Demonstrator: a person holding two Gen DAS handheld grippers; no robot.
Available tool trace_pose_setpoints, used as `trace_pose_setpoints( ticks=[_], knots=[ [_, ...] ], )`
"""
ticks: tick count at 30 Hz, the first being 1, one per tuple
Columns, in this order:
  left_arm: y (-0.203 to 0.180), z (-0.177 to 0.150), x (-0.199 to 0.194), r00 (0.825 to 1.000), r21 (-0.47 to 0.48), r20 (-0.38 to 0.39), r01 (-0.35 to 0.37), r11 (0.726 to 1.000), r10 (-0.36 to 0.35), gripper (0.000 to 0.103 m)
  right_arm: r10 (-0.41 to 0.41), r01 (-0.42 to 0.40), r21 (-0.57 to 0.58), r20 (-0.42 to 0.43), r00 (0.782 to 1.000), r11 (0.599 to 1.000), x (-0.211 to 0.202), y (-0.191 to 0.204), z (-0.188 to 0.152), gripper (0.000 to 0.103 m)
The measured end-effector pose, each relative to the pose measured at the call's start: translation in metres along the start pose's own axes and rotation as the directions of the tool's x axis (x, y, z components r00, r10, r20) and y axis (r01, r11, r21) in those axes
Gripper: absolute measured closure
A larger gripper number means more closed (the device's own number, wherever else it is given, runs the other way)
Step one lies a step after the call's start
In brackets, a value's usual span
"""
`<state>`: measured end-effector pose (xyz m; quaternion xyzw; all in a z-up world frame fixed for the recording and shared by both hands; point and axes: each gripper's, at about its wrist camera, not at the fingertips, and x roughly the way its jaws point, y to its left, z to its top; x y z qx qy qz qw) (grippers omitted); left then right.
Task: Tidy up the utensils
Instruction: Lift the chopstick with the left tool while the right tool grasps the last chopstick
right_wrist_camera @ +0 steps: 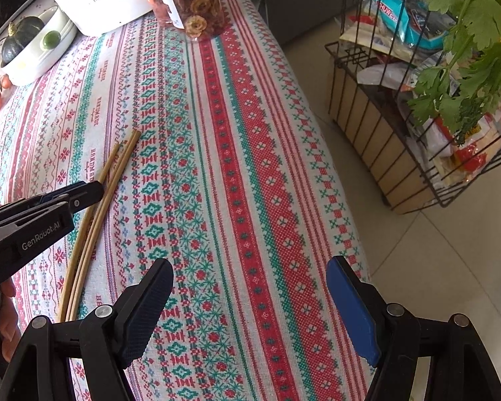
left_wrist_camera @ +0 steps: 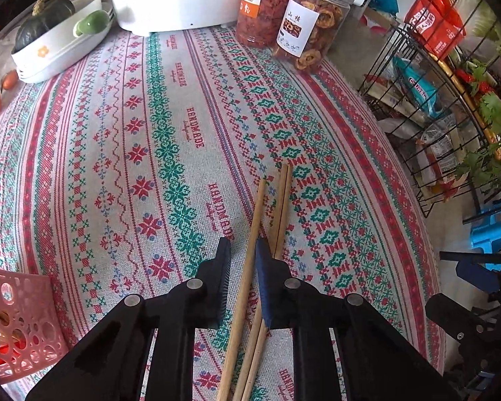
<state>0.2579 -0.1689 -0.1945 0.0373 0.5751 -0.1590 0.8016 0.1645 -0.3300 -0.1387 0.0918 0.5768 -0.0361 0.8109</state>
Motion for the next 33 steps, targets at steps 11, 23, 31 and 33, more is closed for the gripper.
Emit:
trace_pose_setpoints(
  ticks=[11, 23, 31, 33],
  knots=[
    [-0.003, -0.048, -0.046, 0.998, 0.101, 0.062, -0.005, 0.995, -0.002, 0.098, -0.011, 0.011, -0.028, -0.007, 1.000, 1.000, 0.002, 0.014, 0.001, 0.023],
    [0.027, -0.123, -0.159, 0.979, 0.171, 0.195, 0.029, 0.985, -0.063, 0.098, -0.002, 0.001, -0.041, -0.025, 1.000, 0.999, 0.018, 0.048, 0.012, 0.023],
    [0.082, -0.144, -0.207, 0.945, 0.066, 0.324, 0.032, 0.997, -0.052, 0.098, 0.018, -0.020, -0.063, -0.031, 0.999, 0.998, 0.043, 0.078, 0.024, 0.024],
    [0.094, -0.144, -0.217, 0.940, 0.057, 0.331, 0.064, 0.996, -0.080, 0.098, 0.032, -0.033, -0.064, -0.020, 0.999, 0.997, 0.047, 0.085, 0.029, 0.024]
  ],
)
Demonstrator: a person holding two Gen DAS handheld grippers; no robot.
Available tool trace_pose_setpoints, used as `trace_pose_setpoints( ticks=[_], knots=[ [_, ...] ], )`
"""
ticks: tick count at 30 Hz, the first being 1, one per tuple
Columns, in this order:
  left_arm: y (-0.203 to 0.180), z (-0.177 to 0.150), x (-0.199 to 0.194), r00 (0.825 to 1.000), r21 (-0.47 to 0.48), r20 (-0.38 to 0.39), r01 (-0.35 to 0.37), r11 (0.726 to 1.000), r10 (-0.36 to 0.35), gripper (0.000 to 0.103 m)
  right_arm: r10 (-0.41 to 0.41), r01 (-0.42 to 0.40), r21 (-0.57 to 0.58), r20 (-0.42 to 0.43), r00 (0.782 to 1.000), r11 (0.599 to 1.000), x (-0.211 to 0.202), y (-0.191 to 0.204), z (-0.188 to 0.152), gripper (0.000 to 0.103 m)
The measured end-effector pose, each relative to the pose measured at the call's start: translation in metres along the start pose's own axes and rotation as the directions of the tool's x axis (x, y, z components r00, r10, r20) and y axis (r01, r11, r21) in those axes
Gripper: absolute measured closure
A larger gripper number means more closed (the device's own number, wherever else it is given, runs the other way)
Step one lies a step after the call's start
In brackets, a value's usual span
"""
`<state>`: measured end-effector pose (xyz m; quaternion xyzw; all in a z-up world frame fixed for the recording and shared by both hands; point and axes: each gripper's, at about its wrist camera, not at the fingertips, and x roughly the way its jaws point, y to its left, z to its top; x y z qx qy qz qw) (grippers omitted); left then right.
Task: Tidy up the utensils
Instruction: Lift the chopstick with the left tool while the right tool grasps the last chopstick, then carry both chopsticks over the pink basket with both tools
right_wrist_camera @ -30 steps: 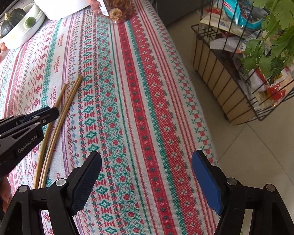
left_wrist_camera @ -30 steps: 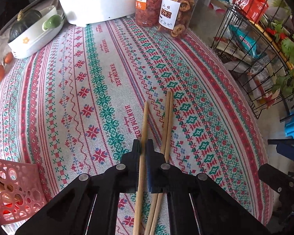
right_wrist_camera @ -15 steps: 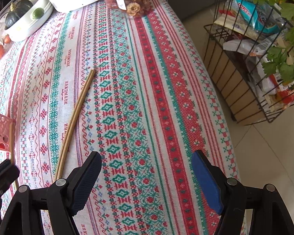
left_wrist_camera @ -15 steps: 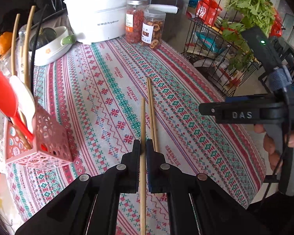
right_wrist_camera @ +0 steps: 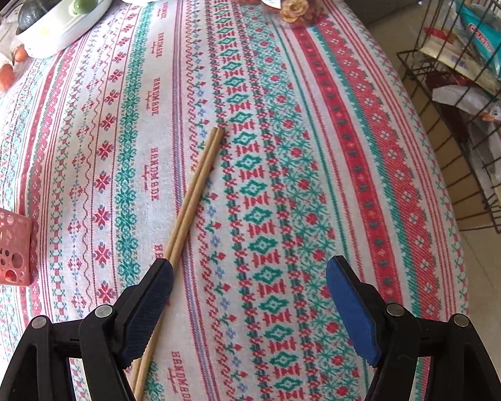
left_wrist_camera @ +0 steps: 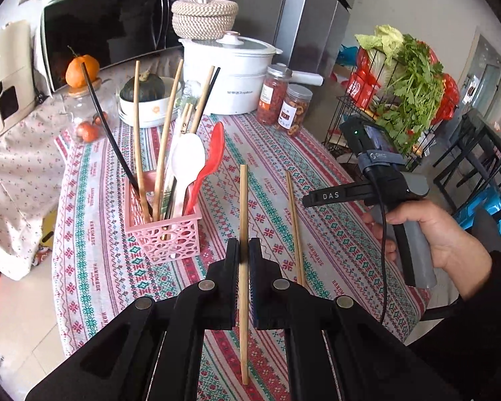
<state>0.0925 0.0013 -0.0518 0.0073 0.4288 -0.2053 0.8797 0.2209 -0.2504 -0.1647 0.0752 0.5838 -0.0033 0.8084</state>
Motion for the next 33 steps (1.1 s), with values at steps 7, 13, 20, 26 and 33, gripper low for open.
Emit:
trace_pose_setpoints(
  ticks=[7, 13, 20, 26, 33],
  knots=[
    [0.028, 0.004, -0.012, 1.000, -0.055, 0.023, -0.010, 0.998, 0.011, 0.098, 0.000, 0.000, 0.010, 0.000, 1.000, 1.000, 0.019, 0.017, 0.018, 0.044],
    [0.032, 0.005, -0.016, 0.999, -0.062, 0.032, -0.008, 0.998, 0.010, 0.098, -0.052, 0.052, 0.006, 0.013, 0.999, 0.999, 0.027, 0.022, 0.024, 0.070],
    [0.032, 0.006, -0.022, 0.998, -0.052, 0.051, -0.021, 0.998, 0.024, 0.098, -0.020, 0.020, -0.031, 0.012, 1.000, 0.999, 0.025, 0.031, 0.016, 0.099],
    [0.039, 0.005, -0.032, 0.996, -0.069, 0.076, -0.034, 0.997, 0.040, 0.098, 0.076, -0.065, -0.096, 0.109, 0.991, 0.993, -0.014, 0.042, 0.003, 0.099],
    [0.046, 0.009, -0.050, 0.990, -0.096, 0.133, -0.040, 0.995, 0.052, 0.098, 0.176, -0.141, -0.149, 0.264, 0.948, 0.979, -0.083, 0.052, -0.023, 0.099]
  ],
)
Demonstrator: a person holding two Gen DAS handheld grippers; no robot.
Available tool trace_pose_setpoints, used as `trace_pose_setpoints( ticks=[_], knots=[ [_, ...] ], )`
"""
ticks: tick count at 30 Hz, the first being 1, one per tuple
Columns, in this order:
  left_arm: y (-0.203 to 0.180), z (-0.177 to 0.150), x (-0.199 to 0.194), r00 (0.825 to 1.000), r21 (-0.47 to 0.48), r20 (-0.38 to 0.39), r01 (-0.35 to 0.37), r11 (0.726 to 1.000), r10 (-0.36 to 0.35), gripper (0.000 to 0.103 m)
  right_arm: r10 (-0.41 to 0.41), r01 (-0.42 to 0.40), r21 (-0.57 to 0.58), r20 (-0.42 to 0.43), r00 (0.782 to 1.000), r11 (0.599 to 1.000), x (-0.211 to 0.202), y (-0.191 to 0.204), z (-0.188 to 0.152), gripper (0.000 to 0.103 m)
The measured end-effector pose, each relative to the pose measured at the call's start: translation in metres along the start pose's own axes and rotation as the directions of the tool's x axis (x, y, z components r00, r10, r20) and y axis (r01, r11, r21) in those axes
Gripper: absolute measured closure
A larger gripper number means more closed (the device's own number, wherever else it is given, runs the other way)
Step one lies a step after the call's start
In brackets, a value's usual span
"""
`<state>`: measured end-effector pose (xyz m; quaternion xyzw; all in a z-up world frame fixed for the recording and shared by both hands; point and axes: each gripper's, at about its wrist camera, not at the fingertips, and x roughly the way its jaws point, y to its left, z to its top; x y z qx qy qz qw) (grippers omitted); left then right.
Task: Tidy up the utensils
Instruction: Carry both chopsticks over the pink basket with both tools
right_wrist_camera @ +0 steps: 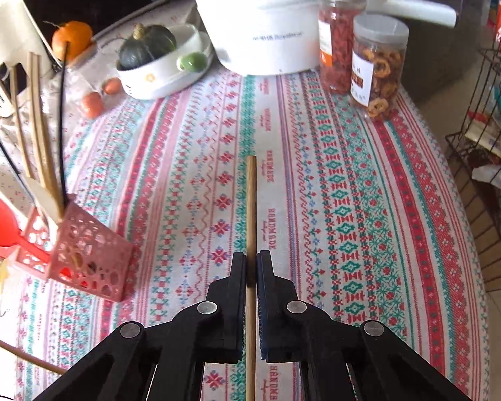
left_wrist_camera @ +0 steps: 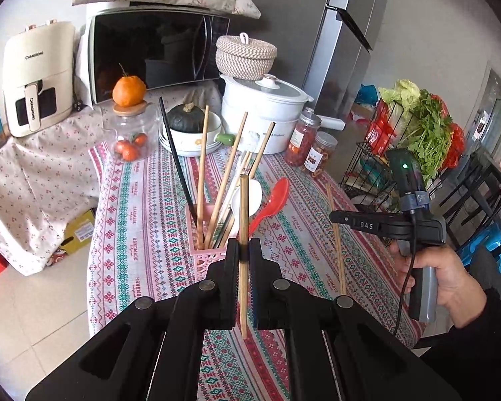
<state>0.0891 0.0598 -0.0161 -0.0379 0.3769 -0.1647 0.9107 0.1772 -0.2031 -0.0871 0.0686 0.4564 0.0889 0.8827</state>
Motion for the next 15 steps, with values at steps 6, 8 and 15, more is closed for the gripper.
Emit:
trace_pose_setpoints(
  ticks=[6, 8, 15],
  knots=[
    [0.003, 0.008, -0.020, 0.998, -0.017, 0.066, 0.002, 1.000, -0.001, 0.098, 0.058, -0.052, -0.040, 0.145, 0.988, 0.998, -0.056, 0.021, -0.002, 0.099],
    [0.005, 0.012, -0.029, 0.995, -0.025, 0.096, 0.005, 1.000, -0.003, 0.098, 0.074, -0.063, -0.061, 0.191, 0.979, 0.996, -0.072, 0.027, -0.002, 0.099],
    [0.010, 0.026, -0.061, 0.964, -0.056, 0.265, -0.004, 0.998, 0.019, 0.098, 0.112, -0.081, -0.107, 0.321, 0.940, 0.991, -0.107, 0.042, 0.003, 0.099]
  ],
)
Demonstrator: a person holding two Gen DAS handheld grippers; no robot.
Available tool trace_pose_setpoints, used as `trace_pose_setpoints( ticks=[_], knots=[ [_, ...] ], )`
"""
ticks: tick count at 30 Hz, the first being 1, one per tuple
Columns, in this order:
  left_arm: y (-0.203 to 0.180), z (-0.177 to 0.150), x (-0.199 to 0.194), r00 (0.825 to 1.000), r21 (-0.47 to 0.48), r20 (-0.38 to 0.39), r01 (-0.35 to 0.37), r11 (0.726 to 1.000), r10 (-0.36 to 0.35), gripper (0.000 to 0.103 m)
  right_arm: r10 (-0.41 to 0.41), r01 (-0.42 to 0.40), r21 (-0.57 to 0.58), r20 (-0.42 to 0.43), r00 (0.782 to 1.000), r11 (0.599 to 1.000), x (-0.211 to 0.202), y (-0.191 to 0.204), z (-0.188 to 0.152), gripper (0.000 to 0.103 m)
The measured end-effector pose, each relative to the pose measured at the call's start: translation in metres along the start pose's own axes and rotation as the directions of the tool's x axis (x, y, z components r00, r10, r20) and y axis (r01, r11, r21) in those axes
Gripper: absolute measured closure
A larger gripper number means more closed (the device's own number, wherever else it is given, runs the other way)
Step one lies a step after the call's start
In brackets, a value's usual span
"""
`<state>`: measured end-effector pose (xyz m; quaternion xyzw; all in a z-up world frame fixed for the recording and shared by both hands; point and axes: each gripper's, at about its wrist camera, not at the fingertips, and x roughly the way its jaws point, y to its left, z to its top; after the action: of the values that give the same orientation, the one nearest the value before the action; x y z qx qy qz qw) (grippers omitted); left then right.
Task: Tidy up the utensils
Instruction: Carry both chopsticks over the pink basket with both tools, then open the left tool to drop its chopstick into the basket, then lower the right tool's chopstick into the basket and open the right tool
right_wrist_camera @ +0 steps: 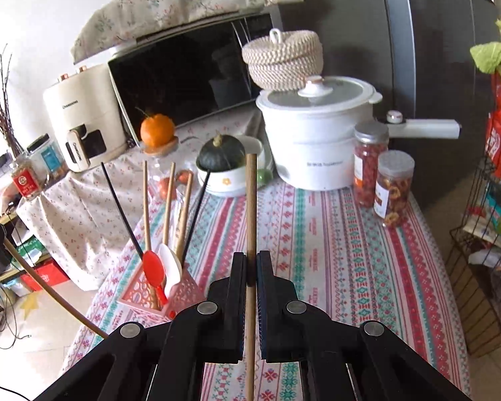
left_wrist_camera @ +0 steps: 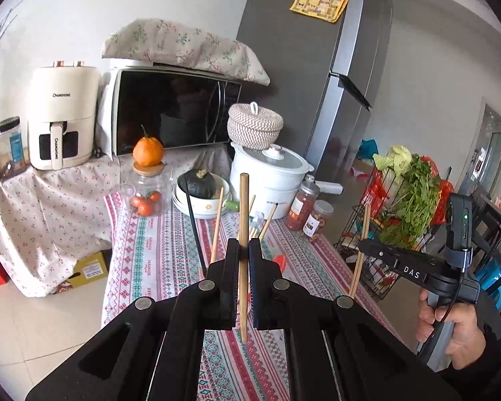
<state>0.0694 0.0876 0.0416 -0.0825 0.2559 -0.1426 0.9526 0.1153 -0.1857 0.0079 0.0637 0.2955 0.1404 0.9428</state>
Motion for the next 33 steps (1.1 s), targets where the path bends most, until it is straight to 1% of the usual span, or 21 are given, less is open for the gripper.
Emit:
trace_pose_setpoints(
  ticks=[2, 5, 7, 9, 12, 16, 19, 23, 25, 28, 31, 33],
  knots=[
    [0.002, 0.005, -0.006, 0.998, -0.013, 0.058, -0.016, 1.000, 0.017, 0.098, 0.006, -0.006, -0.013, 0.017, 1.000, 1.000, -0.002, 0.004, 0.002, 0.099],
    [0.004, 0.008, -0.008, 0.991, -0.020, 0.131, -0.031, 0.999, 0.034, 0.098, 0.009, -0.009, -0.014, 0.025, 1.000, 1.000, -0.001, 0.007, 0.004, 0.099],
    [0.003, 0.012, -0.004, 0.987, -0.005, 0.153, -0.048, 0.999, 0.048, 0.098, 0.010, -0.010, -0.011, 0.026, 1.000, 1.000, 0.002, 0.007, 0.005, 0.099],
    [0.002, 0.016, 0.007, 0.987, 0.013, 0.147, -0.062, 0.998, 0.059, 0.098, 0.010, -0.010, -0.009, 0.027, 1.000, 1.000, 0.004, 0.007, 0.006, 0.099],
    [-0.001, 0.018, 0.028, 0.991, 0.035, 0.113, -0.079, 0.996, 0.075, 0.098, 0.011, -0.010, -0.011, 0.036, 0.999, 1.000, 0.005, 0.005, 0.008, 0.099],
    [0.000, 0.013, 0.060, 0.994, 0.050, 0.023, -0.107, 0.993, 0.106, 0.098, 0.013, -0.012, -0.021, 0.036, 0.999, 1.000, 0.008, 0.006, 0.010, 0.099],
    [0.004, 0.009, 0.083, 0.991, 0.036, -0.053, -0.123, 0.992, 0.125, 0.098, 0.019, -0.018, -0.028, 0.033, 0.999, 0.999, 0.010, 0.008, 0.010, 0.099],
    [0.012, 0.007, 0.105, 0.983, 0.014, -0.127, -0.133, 0.991, 0.133, 0.098, 0.026, -0.025, -0.032, 0.036, 0.999, 0.999, 0.011, 0.010, 0.010, 0.099],
    [0.014, 0.006, 0.113, 0.978, 0.012, -0.153, -0.140, 0.990, 0.141, 0.098, 0.027, -0.026, -0.034, 0.039, 0.999, 0.999, 0.011, 0.011, 0.009, 0.099],
    [0.020, 0.006, 0.125, 0.973, -0.009, -0.191, -0.136, 0.991, 0.132, 0.097, 0.030, -0.028, -0.033, 0.046, 0.998, 0.999, 0.011, 0.012, 0.009, 0.099],
    [0.024, 0.007, 0.131, 0.974, -0.038, -0.195, -0.123, 0.992, 0.113, 0.096, 0.033, -0.032, -0.029, 0.061, 0.998, 0.999, 0.010, 0.014, 0.010, 0.099],
    [0.025, 0.007, 0.131, 0.974, -0.041, -0.198, -0.122, 0.992, 0.111, 0.096, 0.041, -0.039, -0.027, 0.075, 0.996, 0.999, 0.009, 0.016, 0.011, 0.099]
  ],
)
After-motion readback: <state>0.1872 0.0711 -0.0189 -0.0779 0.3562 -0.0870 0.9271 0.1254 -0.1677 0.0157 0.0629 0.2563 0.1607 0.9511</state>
